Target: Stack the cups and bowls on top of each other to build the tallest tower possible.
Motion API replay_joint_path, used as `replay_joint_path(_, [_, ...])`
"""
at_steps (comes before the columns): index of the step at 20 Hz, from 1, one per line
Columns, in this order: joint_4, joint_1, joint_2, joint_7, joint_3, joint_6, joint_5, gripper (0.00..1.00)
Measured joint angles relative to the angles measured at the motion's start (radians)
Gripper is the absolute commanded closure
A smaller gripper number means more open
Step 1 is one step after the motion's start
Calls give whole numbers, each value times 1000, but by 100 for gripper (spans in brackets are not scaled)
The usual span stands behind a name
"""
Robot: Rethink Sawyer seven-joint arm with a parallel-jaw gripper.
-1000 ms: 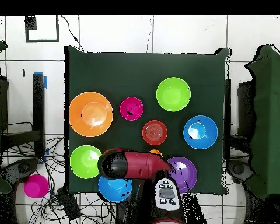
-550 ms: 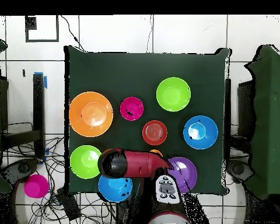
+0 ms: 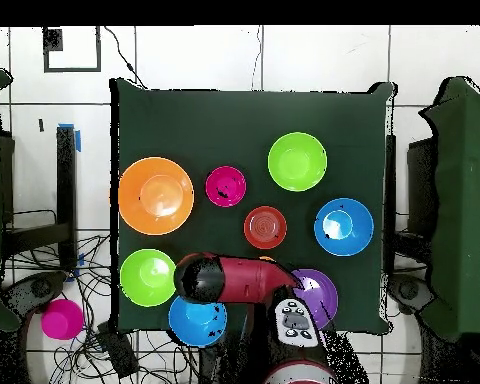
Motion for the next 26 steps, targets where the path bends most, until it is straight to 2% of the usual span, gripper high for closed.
replay_joint_path(13, [0, -105, -64, 0, 1, 47, -34, 0])
replay_joint_path(26, [0, -121, -56, 0, 5, 46, -69, 0])
